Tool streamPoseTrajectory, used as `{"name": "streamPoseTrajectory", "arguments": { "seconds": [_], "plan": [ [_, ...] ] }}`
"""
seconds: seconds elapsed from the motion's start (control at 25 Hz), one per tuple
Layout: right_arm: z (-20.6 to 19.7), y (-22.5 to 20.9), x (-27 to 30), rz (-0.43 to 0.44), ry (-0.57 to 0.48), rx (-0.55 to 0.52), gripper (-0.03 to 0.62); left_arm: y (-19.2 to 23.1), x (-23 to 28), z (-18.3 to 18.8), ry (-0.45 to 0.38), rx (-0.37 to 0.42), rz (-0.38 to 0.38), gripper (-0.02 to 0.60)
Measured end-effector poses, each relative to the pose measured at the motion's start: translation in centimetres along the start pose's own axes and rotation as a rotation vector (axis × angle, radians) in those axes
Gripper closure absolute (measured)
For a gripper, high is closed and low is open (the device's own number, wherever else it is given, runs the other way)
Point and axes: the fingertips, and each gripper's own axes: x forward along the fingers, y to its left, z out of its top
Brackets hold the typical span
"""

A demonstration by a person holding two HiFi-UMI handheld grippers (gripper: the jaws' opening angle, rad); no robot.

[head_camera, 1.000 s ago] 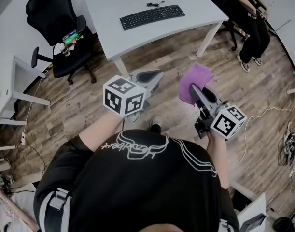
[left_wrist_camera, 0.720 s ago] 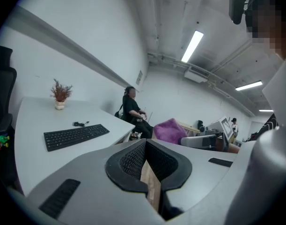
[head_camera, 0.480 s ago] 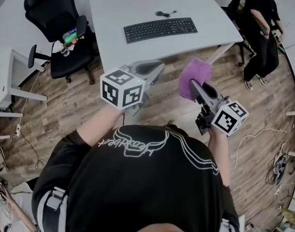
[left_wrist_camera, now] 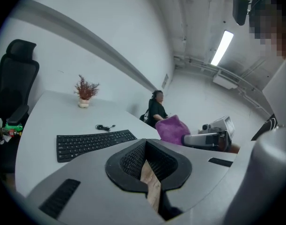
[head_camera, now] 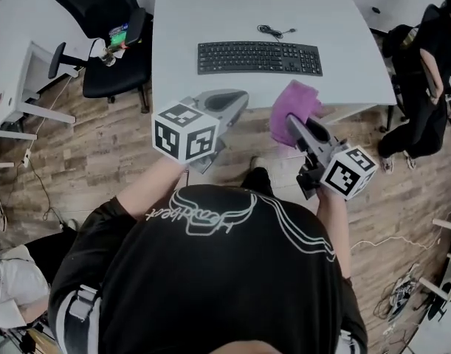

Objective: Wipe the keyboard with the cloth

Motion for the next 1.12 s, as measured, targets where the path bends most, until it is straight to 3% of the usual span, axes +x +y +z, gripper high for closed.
{"name": "streamPoseTrajectory", "arguments": {
  "seconds": [0.48,0.8,1.12],
  "plan": [
    [3.7,-11.6,8.3,0.205,0.194,0.033,0.537,7.7,9.3,0.9,0.026,-0.152,0.221,0.577],
    [4.4,-14.4,12.8,0.3,0.274,0.0,0.537,10.2,10.3,0.9,0.0,-0.209,0.334,0.577],
    [3.3,-15.2,18.5,0.309,0.338,0.028,0.536,14.6,10.2,0.5,0.011,-0.251,0.352,0.577]
  ]
}}
